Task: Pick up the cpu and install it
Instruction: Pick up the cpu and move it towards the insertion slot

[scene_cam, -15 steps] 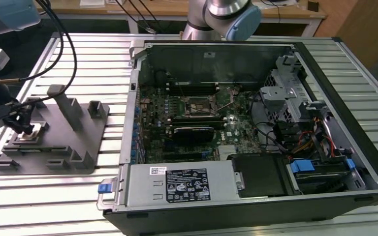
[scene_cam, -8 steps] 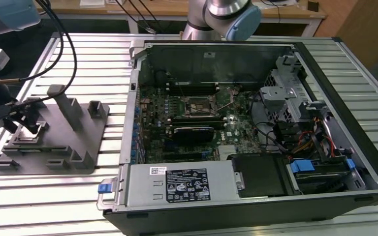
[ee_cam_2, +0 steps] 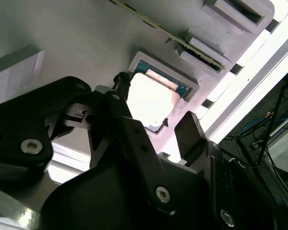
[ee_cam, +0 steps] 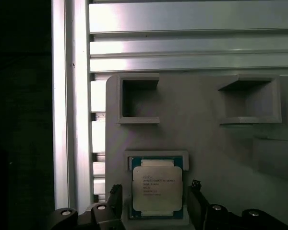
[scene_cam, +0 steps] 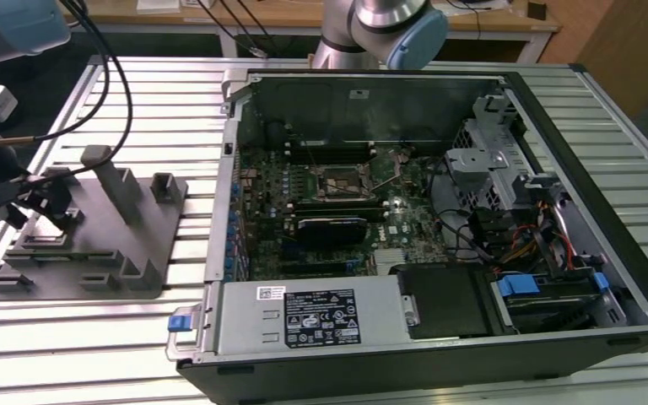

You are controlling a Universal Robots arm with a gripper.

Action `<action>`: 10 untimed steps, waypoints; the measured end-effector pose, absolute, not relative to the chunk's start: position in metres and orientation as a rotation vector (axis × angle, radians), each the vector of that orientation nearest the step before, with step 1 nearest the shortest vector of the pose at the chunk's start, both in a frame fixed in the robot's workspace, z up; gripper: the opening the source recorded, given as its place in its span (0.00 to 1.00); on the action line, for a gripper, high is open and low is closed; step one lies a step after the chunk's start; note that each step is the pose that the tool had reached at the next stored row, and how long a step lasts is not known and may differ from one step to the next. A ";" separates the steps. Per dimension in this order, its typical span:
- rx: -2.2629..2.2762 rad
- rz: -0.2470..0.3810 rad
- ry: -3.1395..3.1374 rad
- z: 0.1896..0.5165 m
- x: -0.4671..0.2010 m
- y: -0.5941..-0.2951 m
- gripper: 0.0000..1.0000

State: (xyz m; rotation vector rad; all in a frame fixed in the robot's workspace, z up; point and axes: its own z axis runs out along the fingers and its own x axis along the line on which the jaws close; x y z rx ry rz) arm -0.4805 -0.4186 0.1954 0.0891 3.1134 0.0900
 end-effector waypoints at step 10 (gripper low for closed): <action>0.089 0.090 3.113 0.186 -0.480 -0.419 0.65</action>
